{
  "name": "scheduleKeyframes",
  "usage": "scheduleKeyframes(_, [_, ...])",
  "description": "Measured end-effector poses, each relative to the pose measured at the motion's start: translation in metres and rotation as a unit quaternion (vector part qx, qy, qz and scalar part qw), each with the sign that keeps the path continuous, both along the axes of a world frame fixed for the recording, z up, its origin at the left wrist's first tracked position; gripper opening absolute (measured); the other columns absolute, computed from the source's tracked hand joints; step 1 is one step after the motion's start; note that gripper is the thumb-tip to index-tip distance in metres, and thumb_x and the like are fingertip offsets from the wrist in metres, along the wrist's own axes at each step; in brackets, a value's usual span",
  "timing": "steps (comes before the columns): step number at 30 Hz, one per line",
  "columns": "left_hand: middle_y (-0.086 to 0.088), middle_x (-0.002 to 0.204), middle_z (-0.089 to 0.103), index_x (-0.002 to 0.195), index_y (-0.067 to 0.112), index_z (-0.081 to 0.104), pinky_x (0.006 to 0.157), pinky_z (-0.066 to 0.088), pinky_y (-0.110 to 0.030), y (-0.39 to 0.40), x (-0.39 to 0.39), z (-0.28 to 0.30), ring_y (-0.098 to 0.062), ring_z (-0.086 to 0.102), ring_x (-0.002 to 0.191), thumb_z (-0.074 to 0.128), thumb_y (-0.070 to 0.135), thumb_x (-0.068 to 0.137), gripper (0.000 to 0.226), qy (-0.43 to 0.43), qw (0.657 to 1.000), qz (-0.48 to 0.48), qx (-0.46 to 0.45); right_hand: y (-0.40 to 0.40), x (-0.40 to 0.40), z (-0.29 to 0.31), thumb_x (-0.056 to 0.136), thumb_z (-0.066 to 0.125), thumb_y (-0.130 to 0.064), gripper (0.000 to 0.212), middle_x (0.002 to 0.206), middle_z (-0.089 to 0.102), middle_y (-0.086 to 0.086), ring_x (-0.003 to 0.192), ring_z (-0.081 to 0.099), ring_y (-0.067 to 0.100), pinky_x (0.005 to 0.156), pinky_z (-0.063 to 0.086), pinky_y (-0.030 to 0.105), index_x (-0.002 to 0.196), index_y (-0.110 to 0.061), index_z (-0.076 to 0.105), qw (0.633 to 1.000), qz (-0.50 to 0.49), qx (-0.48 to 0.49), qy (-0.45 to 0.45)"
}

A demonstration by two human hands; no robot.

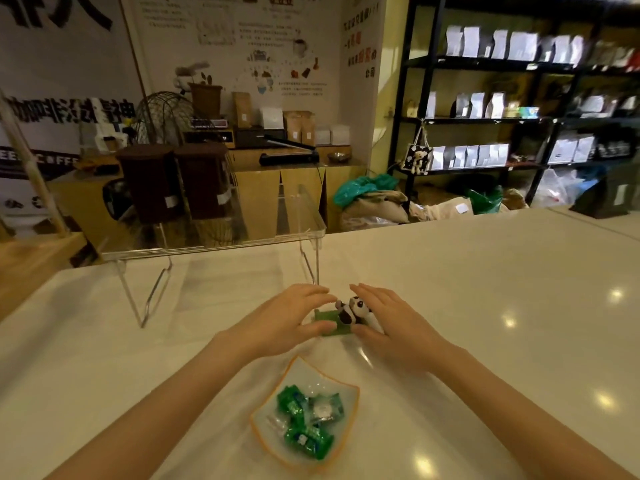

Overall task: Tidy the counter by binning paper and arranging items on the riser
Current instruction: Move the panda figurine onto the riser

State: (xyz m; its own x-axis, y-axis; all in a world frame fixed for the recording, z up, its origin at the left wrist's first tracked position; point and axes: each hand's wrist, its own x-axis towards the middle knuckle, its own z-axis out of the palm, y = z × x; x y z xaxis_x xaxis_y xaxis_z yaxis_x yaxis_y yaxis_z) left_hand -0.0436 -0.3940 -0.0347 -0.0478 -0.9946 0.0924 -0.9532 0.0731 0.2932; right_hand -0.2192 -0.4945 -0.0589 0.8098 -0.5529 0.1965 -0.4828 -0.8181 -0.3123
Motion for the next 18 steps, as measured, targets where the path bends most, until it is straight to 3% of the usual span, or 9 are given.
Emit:
scheduleKeyframes(4, [-0.007,0.144,0.041,0.135,0.017,0.041,0.107,0.026,-0.027,-0.013,-0.001,-0.003,-0.019,0.036,0.131,0.047,0.043,0.088,0.055,-0.003,0.996,0.022,0.081,-0.002,0.000,-0.005,0.090,0.046,-0.034,0.054,0.148,0.033,0.000,0.134,0.030,0.016,0.110,0.025,0.030,0.139,-0.021,0.027,0.999,-0.004,0.043,-0.029])
scheduleKeyframes(8, [-0.016,0.125,0.056,0.120,0.008,0.057,0.098,0.039,-0.038,-0.022,-0.002,-0.007,-0.027,0.050,0.114,0.052,0.036,0.087,0.043,-0.022,0.993,0.046,0.107,-0.007,0.004,-0.005,0.090,0.048,-0.026,0.042,0.138,0.044,0.002,0.120,0.045,0.019,0.099,0.035,0.026,0.131,-0.019,0.039,0.997,-0.006,0.063,-0.053])
scheduleKeyframes(12, [-0.017,0.110,0.064,0.110,0.006,0.062,0.087,0.046,-0.042,-0.024,0.000,-0.012,-0.029,0.057,0.098,0.057,0.035,0.083,0.040,-0.041,0.993,0.051,0.103,-0.014,0.005,-0.001,0.090,0.049,-0.022,0.037,0.131,0.049,0.003,0.113,0.050,0.019,0.090,0.036,0.022,0.127,-0.019,0.044,0.996,-0.007,0.076,-0.051])
scheduleKeyframes(18, [-0.019,0.100,0.068,0.105,0.006,0.066,0.083,0.048,-0.044,-0.025,0.000,-0.006,-0.029,0.060,0.092,0.061,0.038,0.080,0.041,-0.031,0.995,0.041,0.082,-0.023,0.004,0.016,0.085,0.058,-0.020,0.037,0.120,0.056,0.008,0.094,0.051,0.016,0.081,0.040,0.022,0.122,-0.016,0.051,0.996,0.017,0.088,-0.029])
